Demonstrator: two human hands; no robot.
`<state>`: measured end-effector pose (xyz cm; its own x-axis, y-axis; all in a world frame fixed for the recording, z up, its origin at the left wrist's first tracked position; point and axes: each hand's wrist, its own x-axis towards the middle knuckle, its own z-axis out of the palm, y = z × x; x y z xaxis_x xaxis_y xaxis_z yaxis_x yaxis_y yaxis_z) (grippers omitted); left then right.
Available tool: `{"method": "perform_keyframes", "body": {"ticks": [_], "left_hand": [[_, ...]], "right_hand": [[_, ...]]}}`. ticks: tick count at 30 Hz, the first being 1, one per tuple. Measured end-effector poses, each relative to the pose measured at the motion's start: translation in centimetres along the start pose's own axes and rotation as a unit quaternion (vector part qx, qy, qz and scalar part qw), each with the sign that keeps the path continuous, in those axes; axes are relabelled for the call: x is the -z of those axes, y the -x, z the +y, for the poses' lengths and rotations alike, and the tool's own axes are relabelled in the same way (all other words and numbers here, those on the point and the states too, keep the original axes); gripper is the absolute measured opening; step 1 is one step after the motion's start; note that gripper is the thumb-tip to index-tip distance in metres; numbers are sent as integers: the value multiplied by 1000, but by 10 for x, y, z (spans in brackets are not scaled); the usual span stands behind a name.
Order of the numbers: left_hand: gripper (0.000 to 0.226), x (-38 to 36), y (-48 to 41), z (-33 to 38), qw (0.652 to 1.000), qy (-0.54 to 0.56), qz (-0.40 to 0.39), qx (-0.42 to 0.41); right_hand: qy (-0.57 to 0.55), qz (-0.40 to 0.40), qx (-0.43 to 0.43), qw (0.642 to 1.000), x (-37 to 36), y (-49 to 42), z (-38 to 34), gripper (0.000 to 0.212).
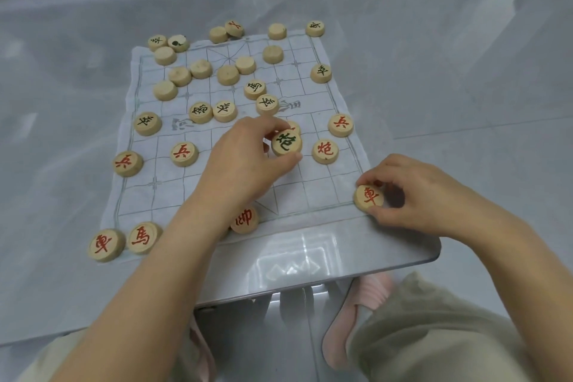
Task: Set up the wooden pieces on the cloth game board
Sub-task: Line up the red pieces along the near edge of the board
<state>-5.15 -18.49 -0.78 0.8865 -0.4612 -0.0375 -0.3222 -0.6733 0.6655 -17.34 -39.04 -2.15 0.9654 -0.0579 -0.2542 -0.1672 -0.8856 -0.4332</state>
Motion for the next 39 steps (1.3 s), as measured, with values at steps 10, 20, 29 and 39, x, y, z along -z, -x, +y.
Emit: {"method": "perform_keyframes", "body": {"ticks": [10, 20, 29, 39], "left_hand": [[41, 6, -3, -6, 999, -27, 8, 14], [38, 91, -65, -96, 980, -68, 121, 141], [41, 96, -100, -145, 972, -109, 83, 189], [55, 110, -67, -139, 971, -75, 102, 203]], "right_hand": [[-3, -2, -13, 1000, 1, 2, 3, 44], [-76, 134, 54, 987, -2, -32, -31, 56], [-130, 125, 72, 981, -16, -64, -65, 37], [-116, 122, 72, 983, -24, -73, -68, 32]]}}
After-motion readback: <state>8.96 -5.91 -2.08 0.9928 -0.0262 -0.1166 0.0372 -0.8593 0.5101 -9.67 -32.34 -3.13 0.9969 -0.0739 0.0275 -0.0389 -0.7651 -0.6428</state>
